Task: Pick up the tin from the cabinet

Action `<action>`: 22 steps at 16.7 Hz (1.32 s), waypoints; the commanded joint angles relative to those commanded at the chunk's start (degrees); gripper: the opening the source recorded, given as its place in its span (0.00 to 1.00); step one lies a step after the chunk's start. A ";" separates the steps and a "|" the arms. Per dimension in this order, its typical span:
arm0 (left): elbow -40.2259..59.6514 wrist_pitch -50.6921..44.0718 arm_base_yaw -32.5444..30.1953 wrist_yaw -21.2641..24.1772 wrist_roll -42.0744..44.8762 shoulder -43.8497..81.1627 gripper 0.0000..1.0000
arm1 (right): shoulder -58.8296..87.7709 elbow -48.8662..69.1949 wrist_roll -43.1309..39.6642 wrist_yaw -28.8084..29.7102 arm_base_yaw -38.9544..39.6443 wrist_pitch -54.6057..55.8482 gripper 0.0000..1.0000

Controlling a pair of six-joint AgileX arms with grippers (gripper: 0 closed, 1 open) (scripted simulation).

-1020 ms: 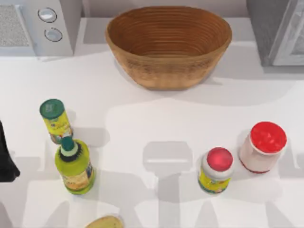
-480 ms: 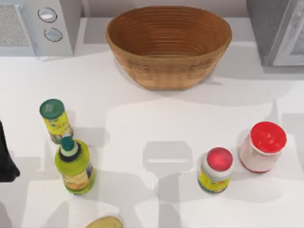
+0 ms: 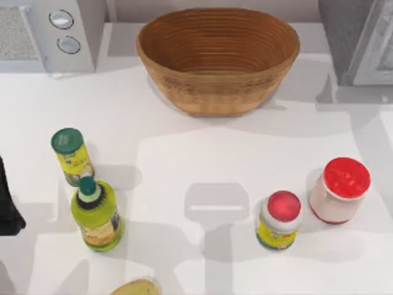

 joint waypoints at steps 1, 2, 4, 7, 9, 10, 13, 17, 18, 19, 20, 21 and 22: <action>0.00 0.00 0.00 0.00 0.00 0.00 1.00 | 2.97 3.93 -0.02 0.44 0.42 -0.93 1.00; 0.00 0.00 0.00 0.00 0.00 0.00 1.00 | 5.73 7.56 -0.04 0.85 0.80 -1.79 1.00; 0.00 0.00 0.00 0.00 0.00 0.00 1.00 | 10.46 13.80 -0.06 1.59 1.42 -3.27 1.00; 0.00 0.00 0.00 0.00 0.00 0.00 1.00 | 15.01 20.27 0.03 2.30 2.07 -4.57 1.00; 0.00 0.00 0.00 0.00 0.00 0.00 1.00 | 16.36 22.02 0.21 2.45 2.32 -4.99 1.00; 0.00 0.00 0.00 0.00 0.00 0.00 1.00 | 16.44 22.11 0.22 2.45 2.34 -5.01 1.00; 0.00 0.00 0.00 0.00 0.00 0.00 1.00 | 16.44 22.11 0.22 2.45 2.34 -5.01 1.00; 0.00 0.00 0.00 0.00 0.00 0.00 1.00 | 18.42 22.92 0.18 2.26 2.10 -3.19 1.00; 0.00 0.00 0.00 0.00 0.00 0.00 1.00 | 20.11 23.42 0.17 2.25 2.03 -2.21 1.00; 0.00 0.00 0.00 0.00 0.00 0.00 1.00 | 22.06 23.99 0.15 2.25 1.92 -1.02 1.00; 0.00 0.00 0.00 0.00 0.00 0.00 1.00 | 24.11 24.60 0.12 2.24 1.80 0.36 1.00; 0.00 0.00 0.00 0.00 0.00 0.00 1.00 | 26.09 25.19 0.09 2.21 1.68 1.83 1.00; 0.00 0.00 0.00 0.00 0.00 0.00 1.00 | 27.86 25.73 0.06 2.17 1.57 3.20 1.00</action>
